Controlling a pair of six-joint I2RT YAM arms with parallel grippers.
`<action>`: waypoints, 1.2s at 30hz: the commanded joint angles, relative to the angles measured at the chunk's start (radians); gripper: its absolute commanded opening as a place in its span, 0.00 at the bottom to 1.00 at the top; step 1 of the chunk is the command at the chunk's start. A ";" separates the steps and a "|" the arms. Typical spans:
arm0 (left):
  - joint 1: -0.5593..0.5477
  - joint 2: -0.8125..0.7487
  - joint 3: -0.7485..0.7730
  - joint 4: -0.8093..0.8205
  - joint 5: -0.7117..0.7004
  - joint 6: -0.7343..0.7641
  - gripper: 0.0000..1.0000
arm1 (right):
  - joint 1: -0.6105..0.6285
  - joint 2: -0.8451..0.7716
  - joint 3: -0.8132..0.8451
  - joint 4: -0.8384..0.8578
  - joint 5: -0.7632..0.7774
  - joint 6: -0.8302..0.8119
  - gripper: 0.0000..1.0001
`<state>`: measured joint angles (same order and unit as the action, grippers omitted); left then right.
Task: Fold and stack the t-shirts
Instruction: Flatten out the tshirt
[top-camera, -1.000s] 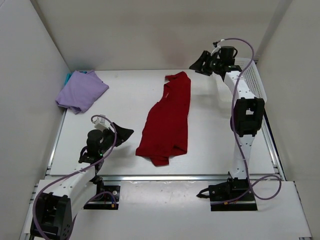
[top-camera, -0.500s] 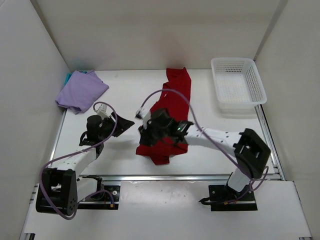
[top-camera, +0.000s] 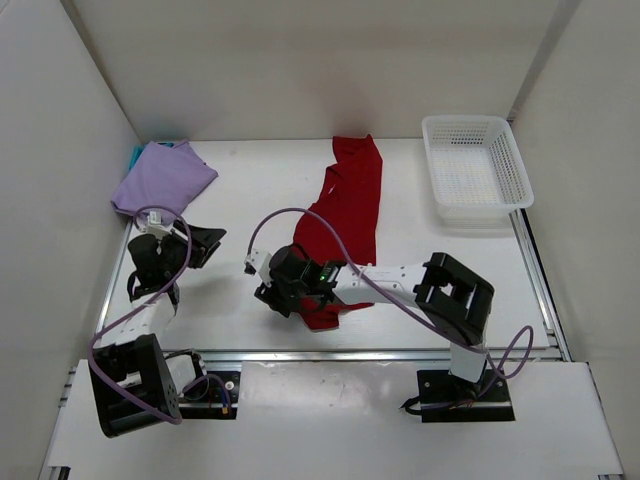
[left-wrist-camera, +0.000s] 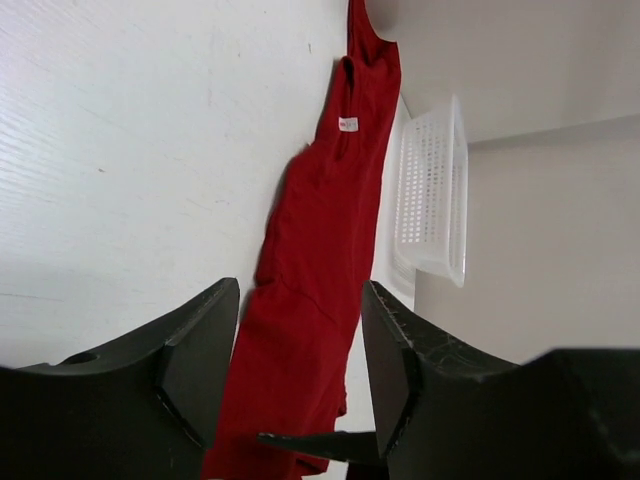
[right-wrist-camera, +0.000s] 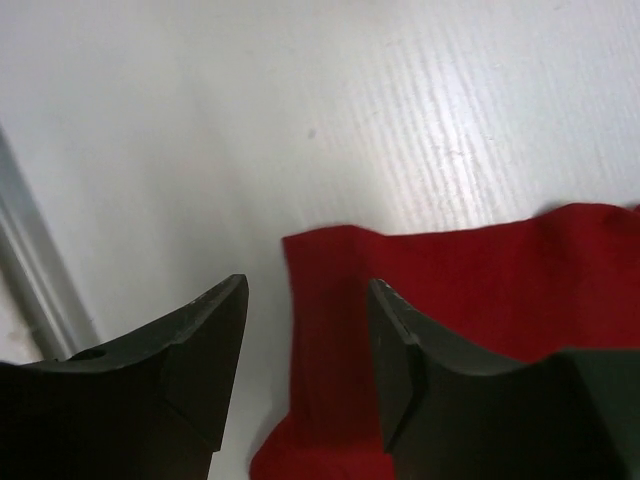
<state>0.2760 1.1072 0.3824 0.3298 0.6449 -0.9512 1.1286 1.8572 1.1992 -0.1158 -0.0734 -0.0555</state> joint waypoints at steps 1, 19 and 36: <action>-0.020 -0.014 0.018 0.025 0.036 -0.006 0.62 | -0.010 0.045 0.069 0.038 0.035 -0.029 0.49; -0.012 -0.027 0.001 0.041 0.039 -0.006 0.62 | 0.042 0.152 0.070 -0.022 0.125 -0.027 0.47; -0.138 -0.036 0.019 0.002 -0.042 0.041 0.62 | -0.108 -0.309 -0.067 0.073 0.270 0.121 0.00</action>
<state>0.2054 1.1015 0.3824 0.3443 0.6437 -0.9531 1.0931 1.7695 1.1519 -0.0967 0.1204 -0.0063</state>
